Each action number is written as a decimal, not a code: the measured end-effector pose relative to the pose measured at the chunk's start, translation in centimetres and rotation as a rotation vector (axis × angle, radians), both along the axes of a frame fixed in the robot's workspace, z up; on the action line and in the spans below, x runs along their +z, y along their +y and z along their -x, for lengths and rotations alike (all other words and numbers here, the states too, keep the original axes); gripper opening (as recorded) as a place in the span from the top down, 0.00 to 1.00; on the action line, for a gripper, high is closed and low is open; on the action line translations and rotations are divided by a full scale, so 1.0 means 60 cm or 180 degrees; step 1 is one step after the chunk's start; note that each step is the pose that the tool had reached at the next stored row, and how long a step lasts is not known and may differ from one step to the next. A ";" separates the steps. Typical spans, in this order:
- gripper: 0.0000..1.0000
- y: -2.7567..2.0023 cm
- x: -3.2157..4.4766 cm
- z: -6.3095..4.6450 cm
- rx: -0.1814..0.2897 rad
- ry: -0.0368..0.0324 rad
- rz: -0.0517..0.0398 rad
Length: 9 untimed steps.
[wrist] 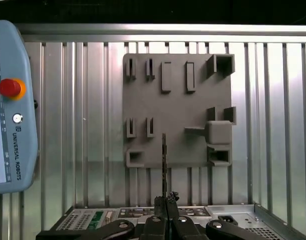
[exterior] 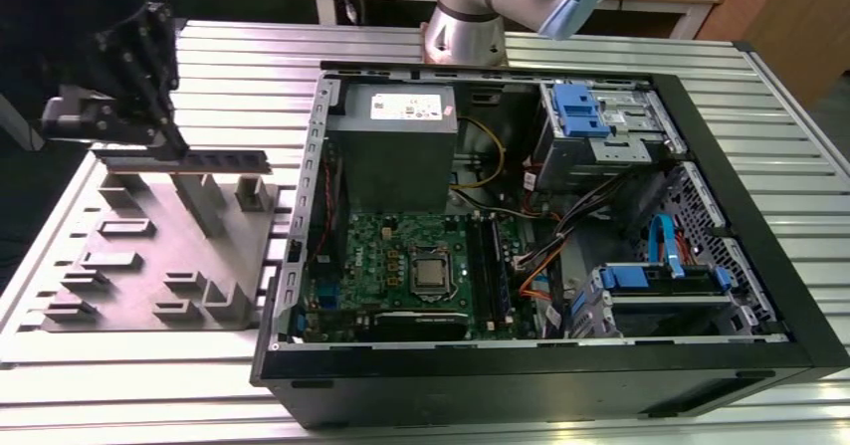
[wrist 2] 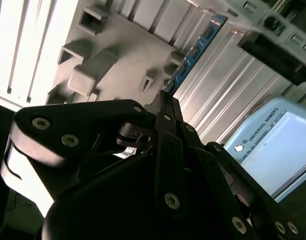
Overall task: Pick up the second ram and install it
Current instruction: 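Pick up the second ram and move it above second insertion slot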
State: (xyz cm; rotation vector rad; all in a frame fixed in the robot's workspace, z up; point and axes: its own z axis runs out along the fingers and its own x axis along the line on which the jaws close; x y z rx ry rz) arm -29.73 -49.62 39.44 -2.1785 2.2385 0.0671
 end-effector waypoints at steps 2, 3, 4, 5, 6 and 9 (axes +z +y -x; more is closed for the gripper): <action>0.92 0.0000 0.000 -0.014 0.0000 0.0000 0.0000; 0.92 0.0000 0.000 -0.022 0.0000 0.0000 0.0000; 0.92 0.0000 0.000 -0.029 0.0000 0.0000 -0.0001; 0.92 0.0000 0.000 -0.036 0.0000 0.0000 -0.0001; 0.92 0.0000 0.000 -0.044 0.0000 0.0000 -0.0001; 0.92 0.0000 0.000 -0.065 0.0000 0.0000 -0.0001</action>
